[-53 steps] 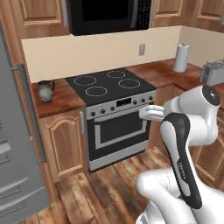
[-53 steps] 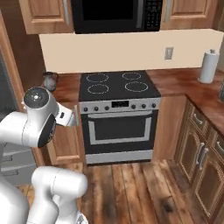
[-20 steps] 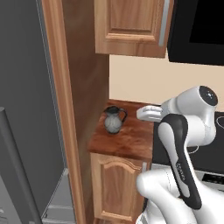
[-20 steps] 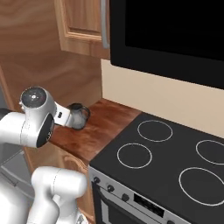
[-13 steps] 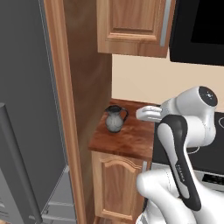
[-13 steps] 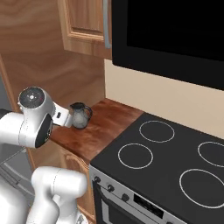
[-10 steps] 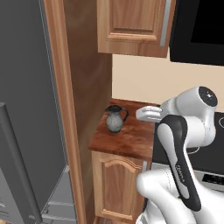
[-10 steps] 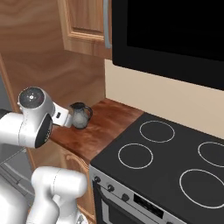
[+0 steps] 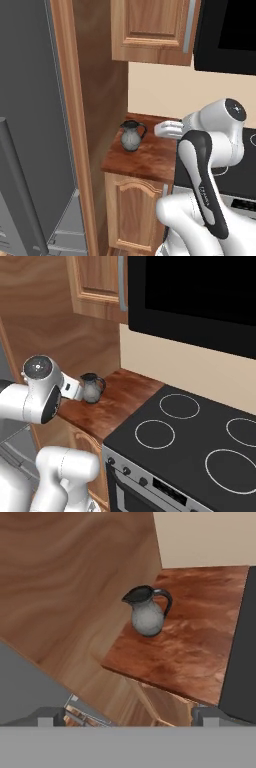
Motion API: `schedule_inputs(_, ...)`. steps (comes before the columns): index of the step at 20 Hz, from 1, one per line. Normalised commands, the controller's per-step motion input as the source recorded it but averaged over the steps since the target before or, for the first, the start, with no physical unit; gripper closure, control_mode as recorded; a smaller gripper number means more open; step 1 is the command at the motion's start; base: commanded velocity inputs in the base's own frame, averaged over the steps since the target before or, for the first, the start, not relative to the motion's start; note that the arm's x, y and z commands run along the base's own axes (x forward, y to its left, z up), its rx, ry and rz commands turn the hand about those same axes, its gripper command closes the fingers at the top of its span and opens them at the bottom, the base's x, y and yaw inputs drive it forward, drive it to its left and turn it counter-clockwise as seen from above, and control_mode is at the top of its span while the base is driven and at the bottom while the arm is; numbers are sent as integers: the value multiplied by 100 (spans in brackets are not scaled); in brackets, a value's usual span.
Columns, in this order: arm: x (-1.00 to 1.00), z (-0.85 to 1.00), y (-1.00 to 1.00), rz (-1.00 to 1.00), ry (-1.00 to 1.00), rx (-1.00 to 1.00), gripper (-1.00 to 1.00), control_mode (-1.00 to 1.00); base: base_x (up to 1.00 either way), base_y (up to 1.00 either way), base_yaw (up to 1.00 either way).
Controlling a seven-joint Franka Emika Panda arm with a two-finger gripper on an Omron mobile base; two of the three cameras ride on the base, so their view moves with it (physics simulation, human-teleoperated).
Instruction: Move the cucumber and peach from the second highest shelf to the top shelf to make space. Then, place the pitcher from the counter on the cleared second highest shelf.
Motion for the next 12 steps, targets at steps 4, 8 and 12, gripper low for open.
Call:
schedule_inputs(4, 32, -18, -1, 20, -10, -4, -100, -100, 0, 0, 0)
schedule_inputs(8, 38, -24, -8, 27, -13, -5, -100, -100, 0, 0, 0)
schedule_inputs(12, 32, -24, -13, 27, -7, -8, -100, -100, 0, 0, 0)
